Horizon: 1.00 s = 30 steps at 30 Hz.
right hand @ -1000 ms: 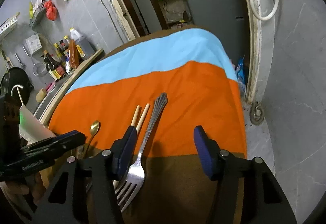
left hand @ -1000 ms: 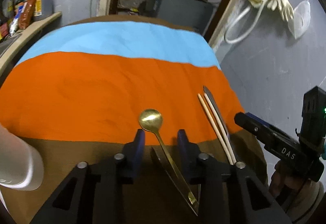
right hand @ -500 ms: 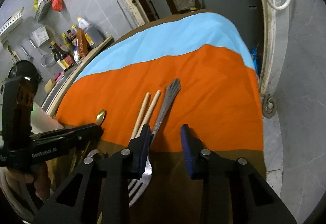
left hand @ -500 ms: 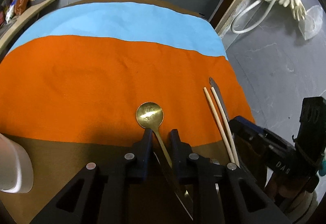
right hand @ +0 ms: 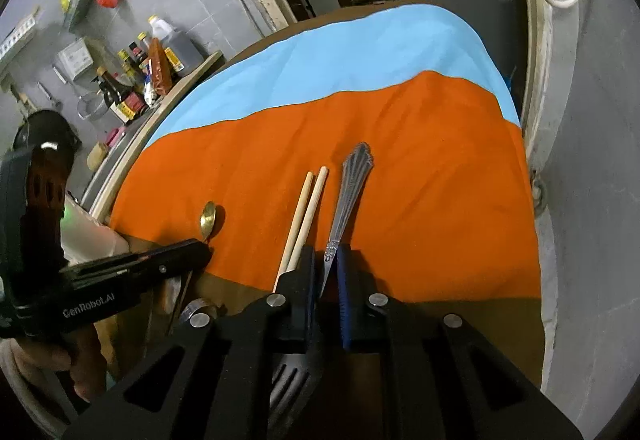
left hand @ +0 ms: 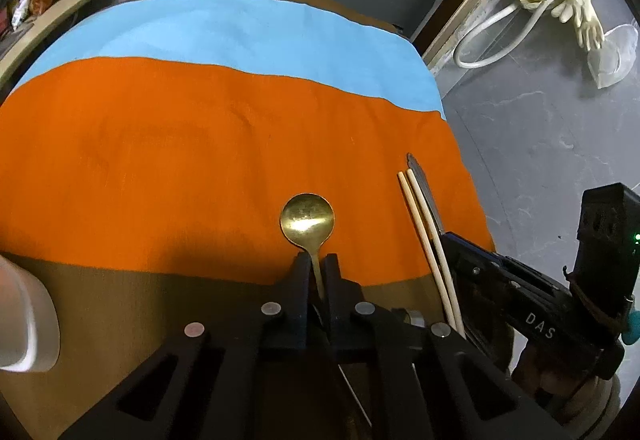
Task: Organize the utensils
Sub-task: 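Grasp a gold spoon with the left gripper while the right gripper grasps a silver fork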
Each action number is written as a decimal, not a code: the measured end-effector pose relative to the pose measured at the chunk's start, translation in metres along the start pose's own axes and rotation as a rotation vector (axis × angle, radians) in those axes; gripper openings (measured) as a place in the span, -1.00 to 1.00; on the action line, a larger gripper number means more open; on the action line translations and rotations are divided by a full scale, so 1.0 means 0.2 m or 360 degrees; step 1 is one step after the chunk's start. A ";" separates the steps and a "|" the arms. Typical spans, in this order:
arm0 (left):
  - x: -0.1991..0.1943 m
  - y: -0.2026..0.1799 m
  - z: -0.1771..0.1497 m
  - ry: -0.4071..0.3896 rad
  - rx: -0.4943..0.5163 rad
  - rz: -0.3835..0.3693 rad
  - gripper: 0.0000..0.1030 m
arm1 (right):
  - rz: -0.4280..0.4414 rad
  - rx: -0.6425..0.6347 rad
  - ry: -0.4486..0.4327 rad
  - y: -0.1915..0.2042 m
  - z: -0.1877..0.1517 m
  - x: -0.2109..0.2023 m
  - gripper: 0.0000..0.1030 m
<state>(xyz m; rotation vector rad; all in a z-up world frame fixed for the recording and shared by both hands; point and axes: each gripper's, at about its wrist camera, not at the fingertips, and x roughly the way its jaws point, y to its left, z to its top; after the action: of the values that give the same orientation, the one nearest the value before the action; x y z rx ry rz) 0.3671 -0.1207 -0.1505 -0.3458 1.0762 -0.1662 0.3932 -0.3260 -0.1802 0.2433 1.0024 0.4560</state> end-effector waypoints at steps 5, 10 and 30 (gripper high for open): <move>0.02 0.03 0.03 0.0118 -0.0035 -0.0075 -0.88 | 0.0011 0.0030 0.0022 -0.02 -0.04 -0.01 -0.84; 0.06 0.04 0.06 0.0182 -0.0050 -0.0124 -0.88 | 0.0093 0.0145 0.0092 -0.06 -0.03 0.03 -0.83; -0.24 0.00 -0.06 -0.0167 0.0017 -0.0160 -0.93 | -0.0007 0.0315 -0.0040 -0.02 -0.13 -0.15 -0.91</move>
<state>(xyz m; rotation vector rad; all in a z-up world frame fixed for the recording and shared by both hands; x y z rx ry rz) 0.3343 -0.1078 -0.1147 -0.3954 0.9545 -0.2408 0.3584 -0.3431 -0.1735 0.4230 1.0239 0.3489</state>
